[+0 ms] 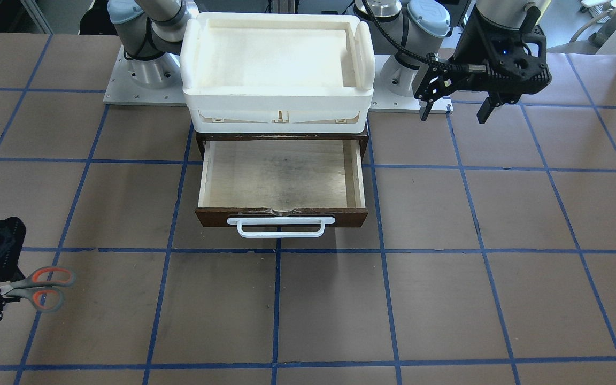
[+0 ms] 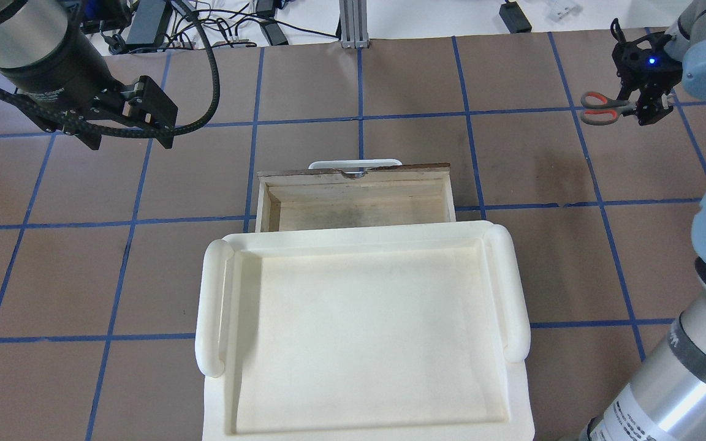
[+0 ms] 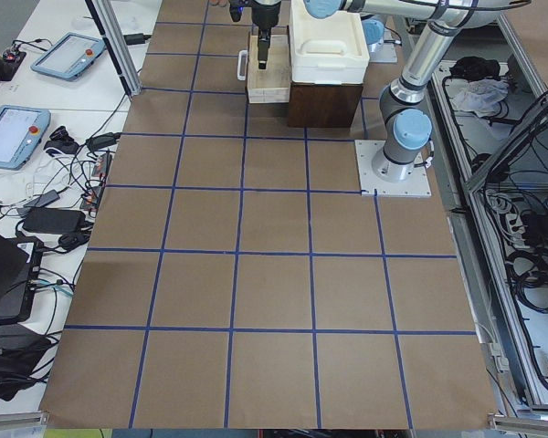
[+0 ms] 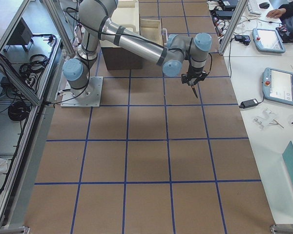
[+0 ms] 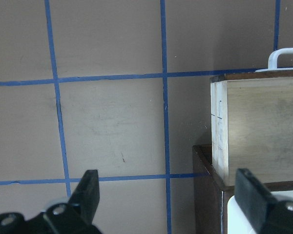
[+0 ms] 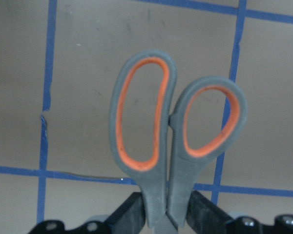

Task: Put scissors in drawer and close it
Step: 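Carry the scissors with the right gripper over the open drawer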

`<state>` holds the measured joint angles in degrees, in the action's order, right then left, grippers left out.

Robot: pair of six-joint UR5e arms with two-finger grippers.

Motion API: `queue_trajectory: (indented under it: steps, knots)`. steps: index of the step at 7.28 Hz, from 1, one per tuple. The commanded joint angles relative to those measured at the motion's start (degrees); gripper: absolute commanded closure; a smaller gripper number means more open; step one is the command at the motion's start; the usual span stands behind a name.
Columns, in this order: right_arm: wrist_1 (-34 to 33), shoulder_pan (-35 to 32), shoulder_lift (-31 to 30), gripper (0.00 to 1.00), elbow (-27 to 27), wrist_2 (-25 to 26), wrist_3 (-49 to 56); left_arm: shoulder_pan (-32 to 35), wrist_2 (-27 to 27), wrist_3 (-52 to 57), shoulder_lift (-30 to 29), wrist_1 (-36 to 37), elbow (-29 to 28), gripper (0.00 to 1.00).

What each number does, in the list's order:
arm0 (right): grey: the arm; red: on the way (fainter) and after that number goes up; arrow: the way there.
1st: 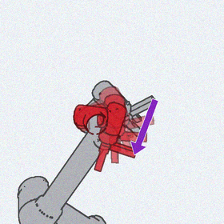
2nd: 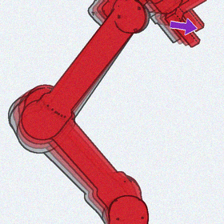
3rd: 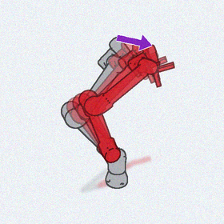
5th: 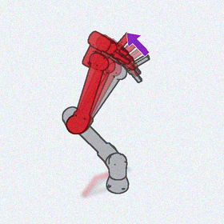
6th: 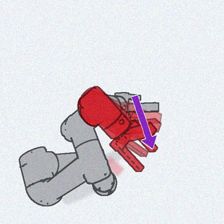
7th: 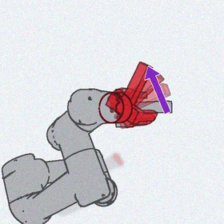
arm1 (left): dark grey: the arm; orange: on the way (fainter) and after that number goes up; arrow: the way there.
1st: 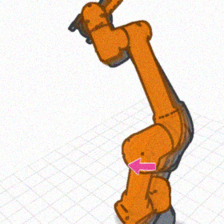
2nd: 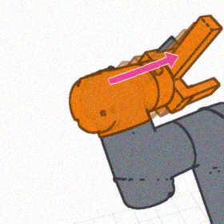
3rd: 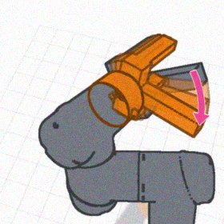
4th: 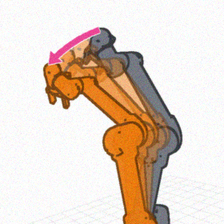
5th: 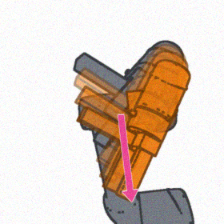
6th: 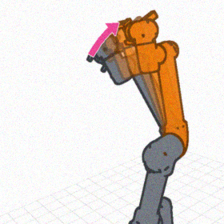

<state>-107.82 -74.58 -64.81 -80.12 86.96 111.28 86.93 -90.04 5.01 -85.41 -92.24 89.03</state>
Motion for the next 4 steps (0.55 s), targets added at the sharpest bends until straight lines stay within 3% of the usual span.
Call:
queue_trajectory:
  steps: [1, 4]
  knots:
    - [4.63, -6.95, -4.34, 1.0, -0.12, 0.49, -13.23, 0.0, -0.14, -0.09, 0.07, -0.13, 0.0, 0.0]
    - [7.8, -15.84, -7.78, 1.0, -0.29, 0.49, -24.83, 0.0, -0.22, 0.0, 0.07, -0.13, 0.0, 0.0]
